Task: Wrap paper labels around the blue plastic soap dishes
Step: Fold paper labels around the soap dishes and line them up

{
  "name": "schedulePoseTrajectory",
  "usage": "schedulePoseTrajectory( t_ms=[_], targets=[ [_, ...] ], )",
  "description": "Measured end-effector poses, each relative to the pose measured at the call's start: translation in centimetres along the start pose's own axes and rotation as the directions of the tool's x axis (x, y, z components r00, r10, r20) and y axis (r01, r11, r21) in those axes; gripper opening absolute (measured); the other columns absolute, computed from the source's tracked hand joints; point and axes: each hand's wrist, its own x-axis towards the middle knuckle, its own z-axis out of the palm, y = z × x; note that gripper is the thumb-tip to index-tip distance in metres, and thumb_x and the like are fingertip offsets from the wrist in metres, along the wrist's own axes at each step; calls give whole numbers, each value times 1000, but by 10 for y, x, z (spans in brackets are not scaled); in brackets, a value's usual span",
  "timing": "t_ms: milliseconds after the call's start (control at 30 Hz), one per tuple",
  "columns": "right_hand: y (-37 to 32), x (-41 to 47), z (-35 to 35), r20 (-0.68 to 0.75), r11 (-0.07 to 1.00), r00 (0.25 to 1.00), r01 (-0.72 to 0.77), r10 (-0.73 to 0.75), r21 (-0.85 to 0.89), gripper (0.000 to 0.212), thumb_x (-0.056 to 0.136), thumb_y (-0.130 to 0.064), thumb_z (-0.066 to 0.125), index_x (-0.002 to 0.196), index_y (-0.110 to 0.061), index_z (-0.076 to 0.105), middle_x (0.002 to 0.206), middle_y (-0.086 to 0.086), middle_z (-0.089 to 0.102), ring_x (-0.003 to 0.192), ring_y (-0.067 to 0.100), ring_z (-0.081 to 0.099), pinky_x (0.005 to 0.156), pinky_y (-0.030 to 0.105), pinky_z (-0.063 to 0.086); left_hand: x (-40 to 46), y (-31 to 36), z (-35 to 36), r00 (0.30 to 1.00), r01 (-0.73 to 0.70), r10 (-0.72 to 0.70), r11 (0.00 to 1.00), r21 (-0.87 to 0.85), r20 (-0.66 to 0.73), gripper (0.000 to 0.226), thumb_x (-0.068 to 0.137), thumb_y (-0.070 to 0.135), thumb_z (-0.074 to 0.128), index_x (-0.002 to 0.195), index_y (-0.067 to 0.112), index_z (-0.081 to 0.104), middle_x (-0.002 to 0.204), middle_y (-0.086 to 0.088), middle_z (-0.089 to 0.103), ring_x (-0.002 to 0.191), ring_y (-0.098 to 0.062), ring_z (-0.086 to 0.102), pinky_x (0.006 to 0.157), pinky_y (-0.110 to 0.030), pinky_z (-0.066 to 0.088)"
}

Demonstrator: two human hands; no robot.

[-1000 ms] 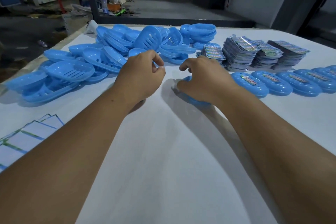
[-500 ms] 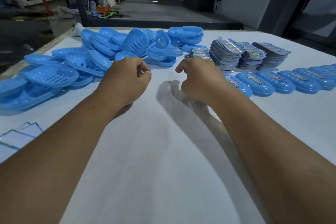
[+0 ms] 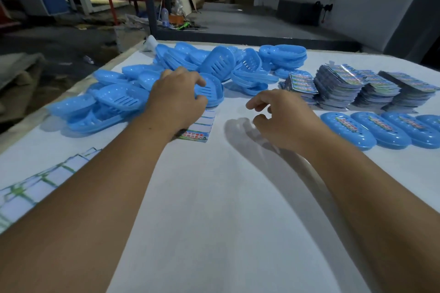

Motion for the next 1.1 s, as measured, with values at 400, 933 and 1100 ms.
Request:
schedulePoseTrajectory(
  t_ms=[400, 933, 1100],
  targets=[
    [0, 0, 3, 12, 1000, 1000, 9, -9, 29, 27, 90, -23, 62, 114, -33, 71, 101, -19, 62, 83, 0, 51, 68, 9, 32, 5, -4, 11, 988, -150, 149, 988, 39, 30, 26, 98, 10, 55, 113, 23, 71, 112, -1, 66, 112, -22, 50, 90, -35, 44],
    [-7, -2, -2, -269, 971, 960, 128, -70, 203, 77, 81, -39, 82, 146, -32, 41, 137, -10, 46, 123, 13, 51, 102, 32, 43, -7, 42, -7, 960, 279, -43, 247, -928, 277, 27, 103, 6, 48, 99, 21, 71, 83, -1, 65, 71, -6, 58, 74, -23, 54],
    [-8, -1, -4, -314, 978, 945, 142, -88, 153, 83, 71, -37, 89, 142, -27, 48, 138, -2, 51, 124, 21, 48, 107, 30, 36, -12, 49, -7, 899, 436, 59, -5, -900, 434, 26, 103, 4, 42, 104, 14, 66, 87, -5, 64, 69, -11, 55, 72, -25, 54]
  ],
)
